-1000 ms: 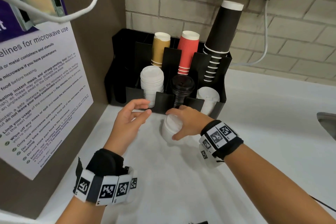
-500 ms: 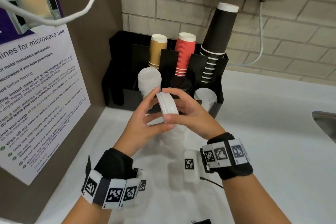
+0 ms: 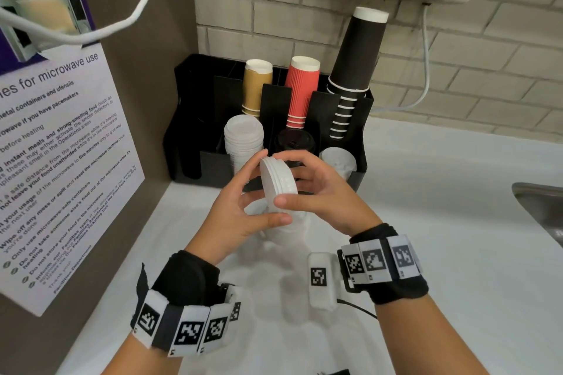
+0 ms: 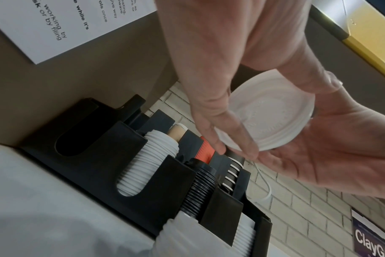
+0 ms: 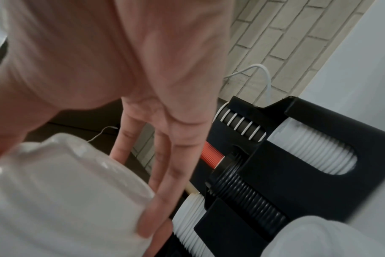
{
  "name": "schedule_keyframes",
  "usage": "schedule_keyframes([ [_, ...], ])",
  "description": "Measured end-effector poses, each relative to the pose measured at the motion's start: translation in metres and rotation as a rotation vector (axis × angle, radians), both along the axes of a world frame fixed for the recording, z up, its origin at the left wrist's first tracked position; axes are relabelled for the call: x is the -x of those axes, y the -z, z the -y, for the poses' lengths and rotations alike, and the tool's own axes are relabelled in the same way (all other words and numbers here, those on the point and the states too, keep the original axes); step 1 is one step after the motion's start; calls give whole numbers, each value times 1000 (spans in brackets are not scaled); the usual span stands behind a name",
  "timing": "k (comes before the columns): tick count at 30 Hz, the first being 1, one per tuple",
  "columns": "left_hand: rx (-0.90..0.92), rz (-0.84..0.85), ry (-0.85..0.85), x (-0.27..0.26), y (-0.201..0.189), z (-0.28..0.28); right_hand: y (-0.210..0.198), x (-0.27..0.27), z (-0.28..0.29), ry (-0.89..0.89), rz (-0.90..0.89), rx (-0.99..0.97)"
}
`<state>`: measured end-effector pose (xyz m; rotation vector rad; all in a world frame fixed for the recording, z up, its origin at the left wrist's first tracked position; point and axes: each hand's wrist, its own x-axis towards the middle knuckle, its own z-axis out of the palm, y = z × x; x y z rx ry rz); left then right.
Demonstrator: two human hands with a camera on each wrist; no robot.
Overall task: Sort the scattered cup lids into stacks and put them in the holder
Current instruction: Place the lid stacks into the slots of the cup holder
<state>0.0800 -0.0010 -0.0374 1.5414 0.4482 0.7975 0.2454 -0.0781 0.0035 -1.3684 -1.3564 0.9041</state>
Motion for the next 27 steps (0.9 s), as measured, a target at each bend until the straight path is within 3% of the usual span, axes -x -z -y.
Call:
schedule_keyframes([
  [7,10,10,7,2,3,-5,-5,-4,-4,5,72,-49],
  [11,56,18,-128,10,6,-10,-23,-46,-15,277,157,-202],
  [13,63,29,-182,16,9,-14,-29,-76,-22,441,283,-209],
  [16,57,69,-262,22,14,-20,-26,-118,-34,525,533,-47],
  [21,36,100,-293,26,18,-26,-13,-137,-54,357,908,313],
  [27,17,100,-294,27,22,-27,-8,-135,-63,256,1097,458],
])
